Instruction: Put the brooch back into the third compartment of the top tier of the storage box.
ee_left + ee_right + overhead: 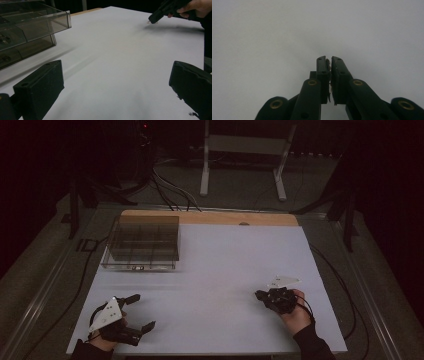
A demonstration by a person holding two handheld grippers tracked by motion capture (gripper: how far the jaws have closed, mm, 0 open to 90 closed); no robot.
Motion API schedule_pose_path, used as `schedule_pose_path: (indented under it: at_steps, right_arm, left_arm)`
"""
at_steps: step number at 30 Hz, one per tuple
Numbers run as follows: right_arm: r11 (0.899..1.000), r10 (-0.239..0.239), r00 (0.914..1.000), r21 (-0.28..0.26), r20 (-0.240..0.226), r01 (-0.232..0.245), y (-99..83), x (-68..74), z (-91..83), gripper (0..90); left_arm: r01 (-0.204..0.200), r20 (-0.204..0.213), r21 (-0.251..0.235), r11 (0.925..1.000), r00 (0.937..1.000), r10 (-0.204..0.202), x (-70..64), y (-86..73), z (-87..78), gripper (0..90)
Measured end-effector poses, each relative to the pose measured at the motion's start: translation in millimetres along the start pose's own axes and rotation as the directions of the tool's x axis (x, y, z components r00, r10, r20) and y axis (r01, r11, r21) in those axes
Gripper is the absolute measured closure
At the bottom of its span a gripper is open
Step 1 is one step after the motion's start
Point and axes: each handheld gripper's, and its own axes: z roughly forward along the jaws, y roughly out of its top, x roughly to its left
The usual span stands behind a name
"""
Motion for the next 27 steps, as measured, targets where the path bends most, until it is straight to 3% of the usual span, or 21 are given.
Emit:
schedule_pose_path:
  at_steps: [27]
  right_arm:
    - [0.999, -0.038, 0.9992, -0.022, -0.006, 0.038, 25.2, 2.5, -3.2, 85.9]
  left_arm:
    - [-0.004, -0.004, 0.001, 1.0, 1.0, 0.004, -1.2, 0.6, -1.1, 0.6]
